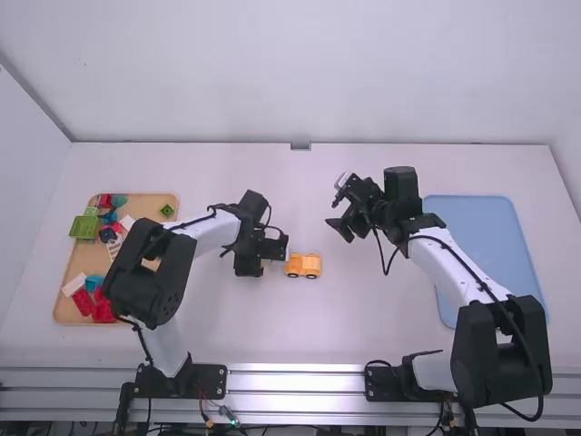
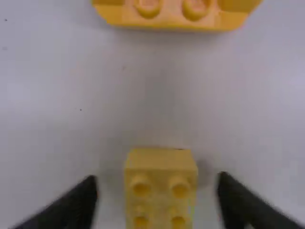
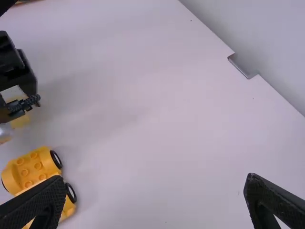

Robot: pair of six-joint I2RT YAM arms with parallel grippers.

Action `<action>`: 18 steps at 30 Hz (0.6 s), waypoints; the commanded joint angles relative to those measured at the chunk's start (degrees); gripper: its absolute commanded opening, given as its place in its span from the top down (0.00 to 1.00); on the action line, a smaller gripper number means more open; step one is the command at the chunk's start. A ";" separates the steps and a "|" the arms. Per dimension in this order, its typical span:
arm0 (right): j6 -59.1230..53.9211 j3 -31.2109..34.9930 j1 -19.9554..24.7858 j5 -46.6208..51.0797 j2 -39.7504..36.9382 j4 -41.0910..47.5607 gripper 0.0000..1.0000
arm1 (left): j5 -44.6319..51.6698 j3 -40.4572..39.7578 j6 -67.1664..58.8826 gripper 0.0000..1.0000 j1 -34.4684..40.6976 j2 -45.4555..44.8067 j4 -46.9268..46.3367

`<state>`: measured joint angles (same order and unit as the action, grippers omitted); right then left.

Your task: Assemble lego blocks to make yellow taxi

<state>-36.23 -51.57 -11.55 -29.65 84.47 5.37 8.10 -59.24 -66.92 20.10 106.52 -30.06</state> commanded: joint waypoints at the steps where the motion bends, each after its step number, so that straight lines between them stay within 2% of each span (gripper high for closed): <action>1: 0.44 -1.73 -0.07 -0.76 -0.22 0.11 0.01 | 0.44 0.24 0.00 0.01 0.15 0.37 0.44; 3: 0.46 -1.73 -0.04 -0.79 -0.22 0.09 0.01 | 0.70 0.24 -0.42 0.01 0.11 0.37 0.70; 8: 0.44 -1.73 -0.04 -0.76 -0.22 0.11 0.01 | 9.05 0.28 -7.26 0.01 -2.36 0.37 0.31; 11: 0.42 -1.73 -0.07 -0.74 -0.22 0.42 0.01 | 22.80 0.35 -13.16 0.01 -8.59 0.37 -0.90; 12: 0.42 -1.73 -0.04 -0.76 -0.22 0.50 0.01 | 23.56 0.35 -13.62 0.01 -8.83 0.37 -0.96; 14: 0.20 -1.73 -0.04 -0.79 -0.22 0.85 0.01 | 35.85 1.29 -20.83 0.01 -12.66 0.50 -1.11; 16: -0.02 -1.73 -0.04 -0.79 -0.22 0.96 0.01 | 40.11 2.21 -23.41 0.01 -13.92 0.61 -0.44; 18: 0.00 -1.73 -0.04 -0.79 -0.20 1.11 0.01 | 48.94 7.21 -26.27 0.01 -17.64 1.42 6.27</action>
<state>-36.38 -51.57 -11.57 -29.65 84.47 6.31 40.27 -56.49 -85.73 4.80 106.52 -26.41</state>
